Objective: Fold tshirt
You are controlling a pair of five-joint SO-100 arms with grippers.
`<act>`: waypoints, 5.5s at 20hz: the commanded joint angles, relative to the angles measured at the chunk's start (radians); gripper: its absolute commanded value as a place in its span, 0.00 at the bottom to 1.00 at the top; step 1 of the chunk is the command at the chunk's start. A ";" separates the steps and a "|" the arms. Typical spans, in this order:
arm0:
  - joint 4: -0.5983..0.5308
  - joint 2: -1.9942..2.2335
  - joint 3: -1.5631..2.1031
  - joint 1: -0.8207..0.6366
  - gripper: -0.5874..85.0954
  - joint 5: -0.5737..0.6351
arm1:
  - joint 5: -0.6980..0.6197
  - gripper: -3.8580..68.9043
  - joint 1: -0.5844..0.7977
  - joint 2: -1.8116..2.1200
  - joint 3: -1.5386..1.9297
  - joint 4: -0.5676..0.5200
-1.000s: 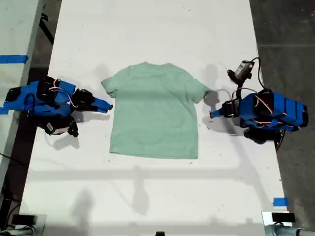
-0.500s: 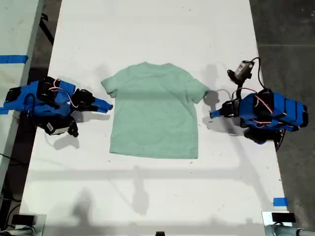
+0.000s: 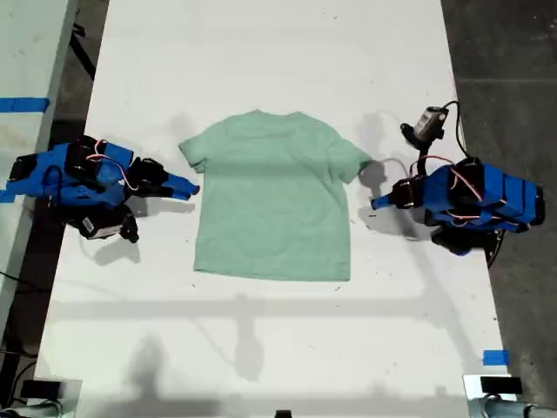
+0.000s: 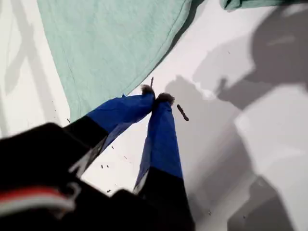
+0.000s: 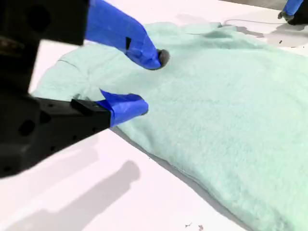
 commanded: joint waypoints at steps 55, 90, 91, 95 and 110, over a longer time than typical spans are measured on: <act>-0.081 -0.362 -0.400 0.069 0.01 0.046 | 0.147 0.06 -0.100 -0.604 -0.601 0.037; 0.238 -1.209 -1.063 -0.528 0.19 0.666 | -0.782 0.15 0.706 -1.944 -1.112 -0.291; 0.236 -1.210 -1.062 -0.526 0.19 0.666 | -0.781 0.06 0.712 -1.944 -1.112 -0.290; 0.236 -1.213 -1.066 -0.525 0.19 0.666 | -0.773 0.05 0.716 -1.916 -1.146 -0.195; 0.235 -1.213 -1.072 -0.517 0.19 0.647 | -0.420 0.05 0.199 -2.375 -2.353 0.216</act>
